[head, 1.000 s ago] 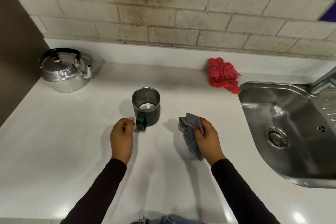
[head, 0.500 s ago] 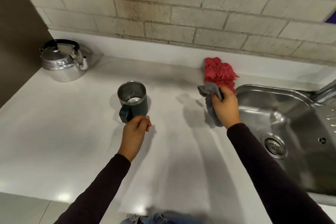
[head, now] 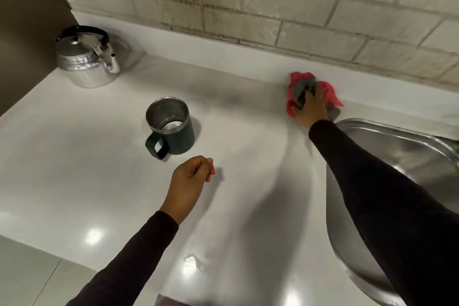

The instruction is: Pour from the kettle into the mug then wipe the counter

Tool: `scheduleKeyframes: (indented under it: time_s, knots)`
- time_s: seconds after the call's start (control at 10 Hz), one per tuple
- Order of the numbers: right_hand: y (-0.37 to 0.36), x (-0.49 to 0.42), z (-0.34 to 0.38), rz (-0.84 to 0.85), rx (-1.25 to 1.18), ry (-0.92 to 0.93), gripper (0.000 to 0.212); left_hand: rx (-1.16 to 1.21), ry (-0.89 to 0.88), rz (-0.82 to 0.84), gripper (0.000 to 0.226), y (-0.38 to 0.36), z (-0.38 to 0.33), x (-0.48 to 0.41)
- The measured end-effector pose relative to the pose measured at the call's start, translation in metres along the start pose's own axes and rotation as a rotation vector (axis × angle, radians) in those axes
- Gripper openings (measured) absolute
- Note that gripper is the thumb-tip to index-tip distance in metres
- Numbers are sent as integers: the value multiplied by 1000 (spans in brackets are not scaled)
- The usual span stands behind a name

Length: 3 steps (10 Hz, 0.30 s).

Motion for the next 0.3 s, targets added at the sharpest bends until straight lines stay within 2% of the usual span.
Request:
scheduleKeyframes:
  time_s: [0.1, 0.2, 0.3]
  knots:
    - [-2, 3, -2, 17, 22, 29, 64, -28, 29, 5, 40, 2, -1, 0]
    - [9, 9, 9, 19, 90, 54, 59, -28, 40, 36, 37, 4, -3, -5]
    - [13, 32, 25, -69, 86, 195, 41, 10, 68, 83, 38, 6, -8, -6]
Point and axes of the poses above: each hand's wrist, its own x-axis away from the middle knuckle, its own y-axis out of the back of the hand, z = x × y, the point moved 4 cm from there along -x, towards the middle knuckle, and after that the axes turned 4 degrees about -z, right-handed, at the moved point
